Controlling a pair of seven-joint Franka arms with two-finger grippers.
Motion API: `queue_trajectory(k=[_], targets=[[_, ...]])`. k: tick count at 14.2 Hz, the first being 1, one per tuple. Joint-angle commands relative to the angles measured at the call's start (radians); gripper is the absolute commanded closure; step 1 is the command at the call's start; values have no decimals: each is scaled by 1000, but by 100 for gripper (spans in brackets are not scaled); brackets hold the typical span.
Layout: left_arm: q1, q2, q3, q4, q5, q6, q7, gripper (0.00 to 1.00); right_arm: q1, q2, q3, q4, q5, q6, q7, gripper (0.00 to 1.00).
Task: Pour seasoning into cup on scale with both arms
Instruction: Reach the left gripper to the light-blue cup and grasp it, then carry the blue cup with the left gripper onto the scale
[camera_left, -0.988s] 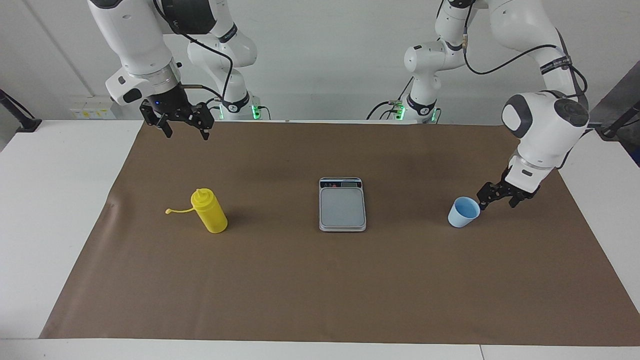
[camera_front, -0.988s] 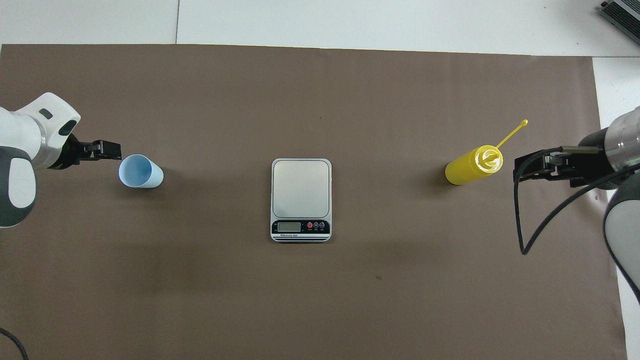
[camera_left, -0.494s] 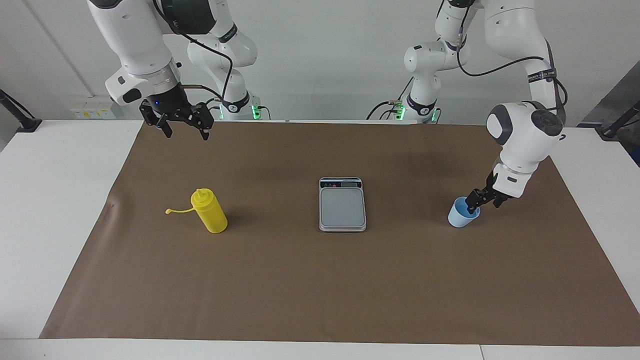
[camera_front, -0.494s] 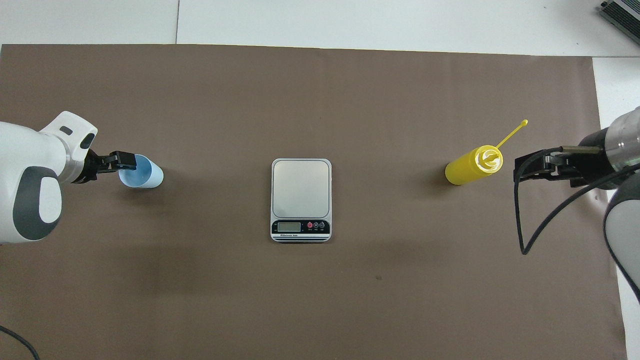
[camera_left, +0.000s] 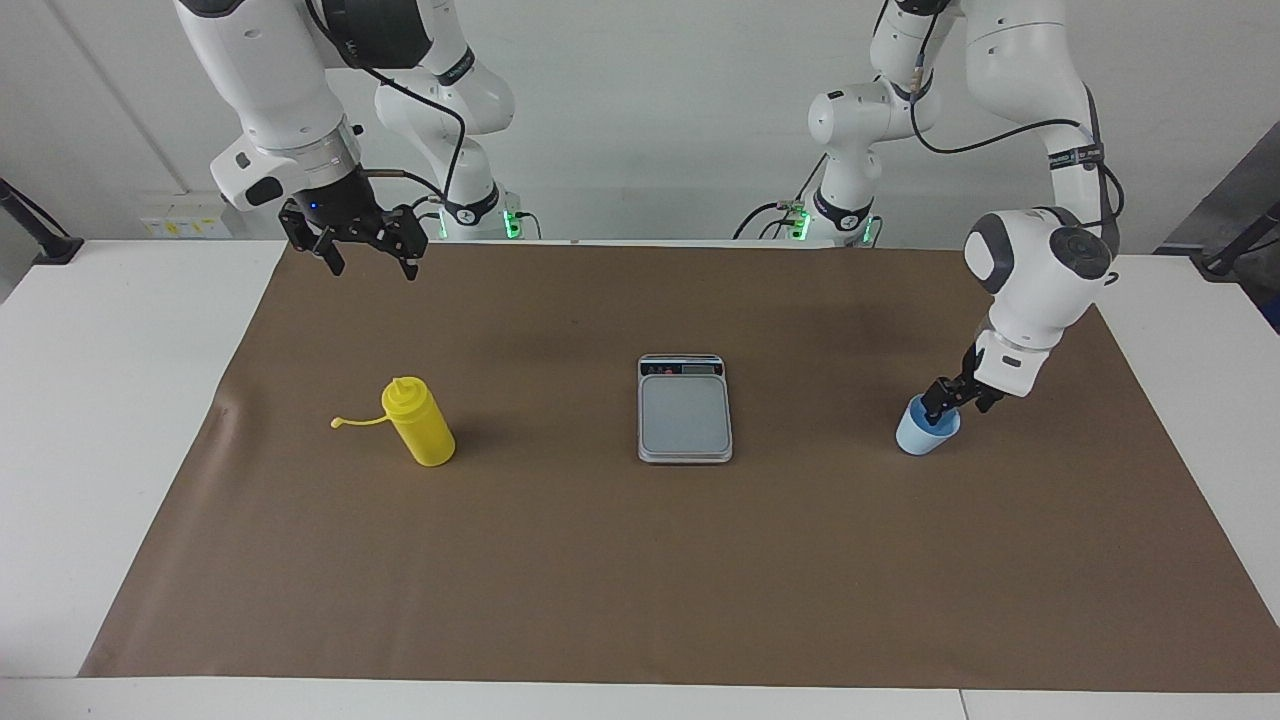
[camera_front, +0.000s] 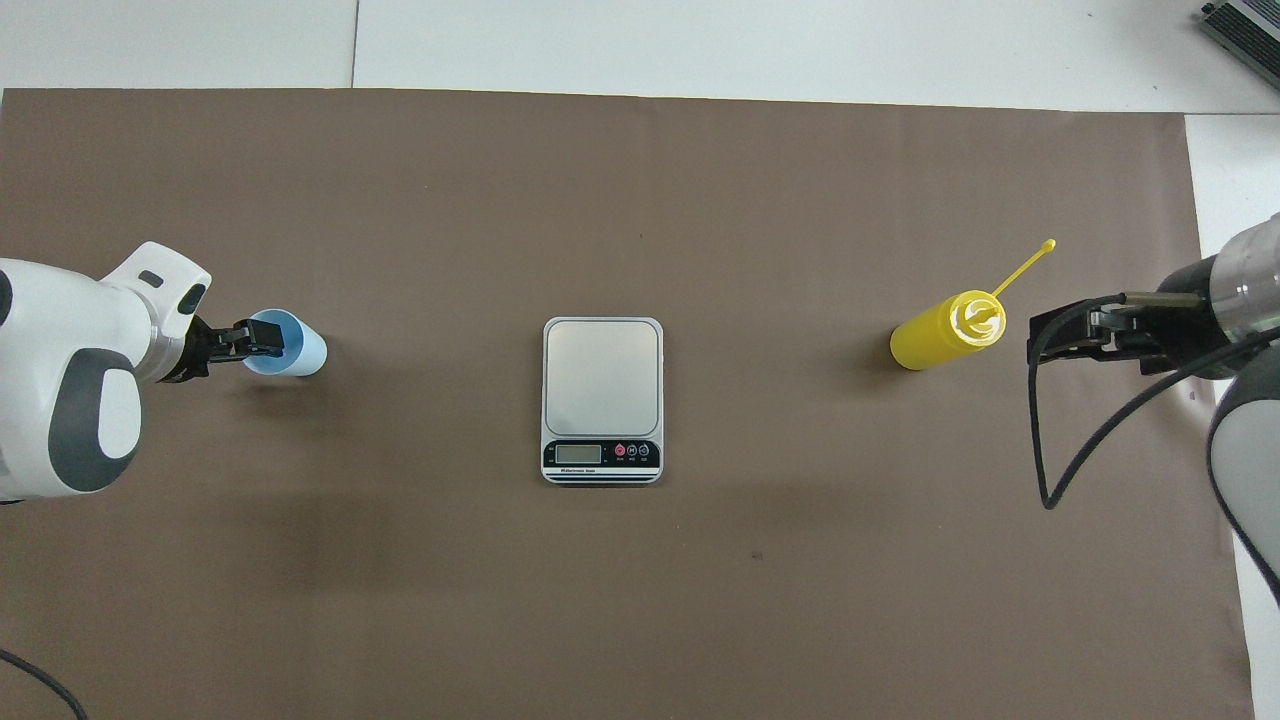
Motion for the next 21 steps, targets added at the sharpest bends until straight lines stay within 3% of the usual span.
queue_trajectory(k=[1,2,6,9,11,14,16,19,21], targets=[[-23,-9,3,-27,-8,23,-43,67,-12,-16,5,-10,-4,-11,-18,0],[-31,-9,3,-27,-35,17,-43,100,-12,-16,5,-10,-4,-11,-18,0],[-46,-7,3,-12,-47,15,-39,100,-12,-16,5,-10,-4,-11,-18,0],[-43,5,6,57,-46,-33,-30,100,-12,-16,5,-10,-4,-11,-18,0],[-45,9,3,165,-46,-124,-27,100,-12,-16,5,-10,-4,-11,-18,0],[-104,12,0,330,-46,-358,-26,100,-12,-16,5,-10,-4,-11,-18,0],[-172,17,-2,371,-62,-406,-36,100,-12,-16,5,-10,-4,-11,-18,0],[-284,17,0,364,-86,-371,-60,100,-12,-16,5,-10,-4,-11,-18,0],[-361,17,0,336,-88,-267,-108,100,-12,-16,5,-10,-4,-13,-18,0]])
